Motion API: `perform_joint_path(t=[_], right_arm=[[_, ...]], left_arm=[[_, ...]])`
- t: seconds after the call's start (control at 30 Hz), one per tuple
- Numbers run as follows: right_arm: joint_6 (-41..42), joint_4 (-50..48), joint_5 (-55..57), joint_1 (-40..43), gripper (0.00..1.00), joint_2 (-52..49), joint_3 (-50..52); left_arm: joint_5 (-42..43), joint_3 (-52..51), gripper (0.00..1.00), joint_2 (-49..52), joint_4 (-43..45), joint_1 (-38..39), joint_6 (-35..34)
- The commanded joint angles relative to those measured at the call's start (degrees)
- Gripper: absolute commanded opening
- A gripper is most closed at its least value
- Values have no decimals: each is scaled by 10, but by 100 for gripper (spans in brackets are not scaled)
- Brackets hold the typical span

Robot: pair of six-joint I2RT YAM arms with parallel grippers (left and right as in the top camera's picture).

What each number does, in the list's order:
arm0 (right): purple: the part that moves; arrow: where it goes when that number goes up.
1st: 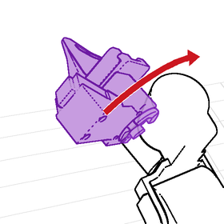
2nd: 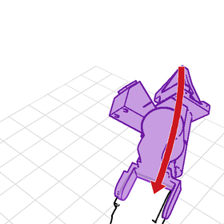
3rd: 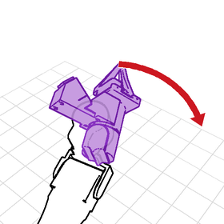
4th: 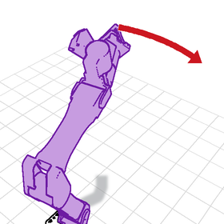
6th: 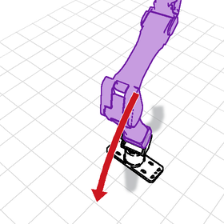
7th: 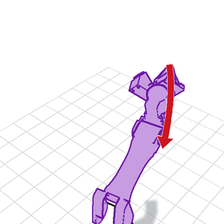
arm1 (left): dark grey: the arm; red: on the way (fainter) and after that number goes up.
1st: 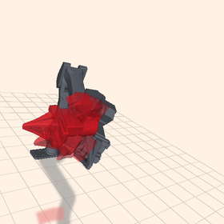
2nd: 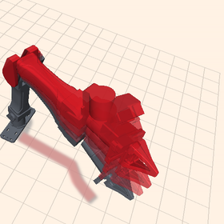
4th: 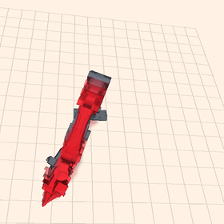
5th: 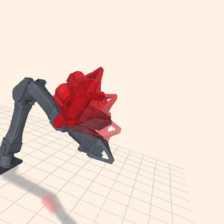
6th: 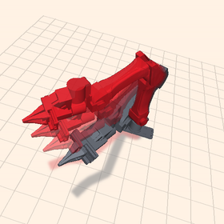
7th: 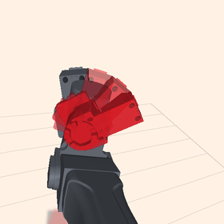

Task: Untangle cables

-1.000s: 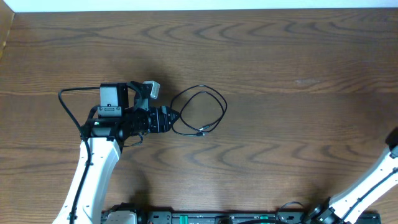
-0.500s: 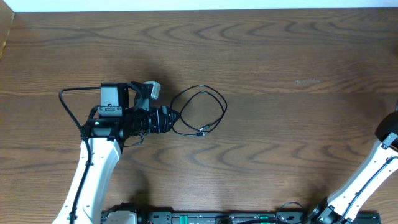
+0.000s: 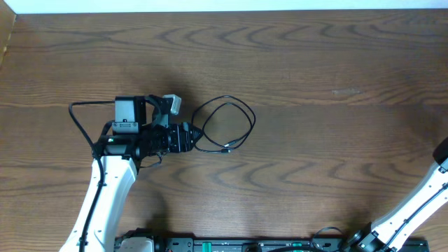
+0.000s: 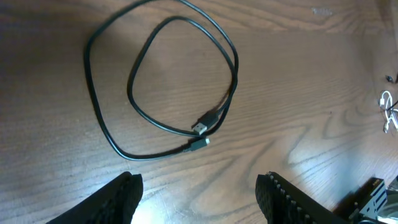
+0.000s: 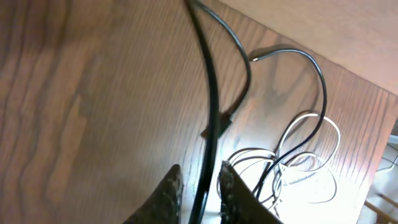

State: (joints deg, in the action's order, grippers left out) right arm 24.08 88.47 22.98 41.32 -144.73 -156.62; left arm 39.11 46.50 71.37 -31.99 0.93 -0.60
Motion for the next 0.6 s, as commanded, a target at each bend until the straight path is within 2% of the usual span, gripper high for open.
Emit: perform_joint_path(t=[0.0,0.1,0.17,0.2,0.4,0.57], right_arm=[[12,-3,7,-3,25,5,-3],[-14,-14,-17,-6,59,5,-3],[-31,-18,-35,-9,93,5,-3],[-32,-19,-39,-9,99,5,-3],[-44,-19,-51,-16,99,5,-3],[-71,-23,-125,-27,99,5,-3]], left_arm=[[7,-3,64,6,2,1,0],[7,-3,64,10,3,1,0],[7,-3,64,12,4,1,0],[7,-3,64,12,4,1,0],[7,-3,64,13,3,1,0],[7,-3,64,13,4,1,0]])
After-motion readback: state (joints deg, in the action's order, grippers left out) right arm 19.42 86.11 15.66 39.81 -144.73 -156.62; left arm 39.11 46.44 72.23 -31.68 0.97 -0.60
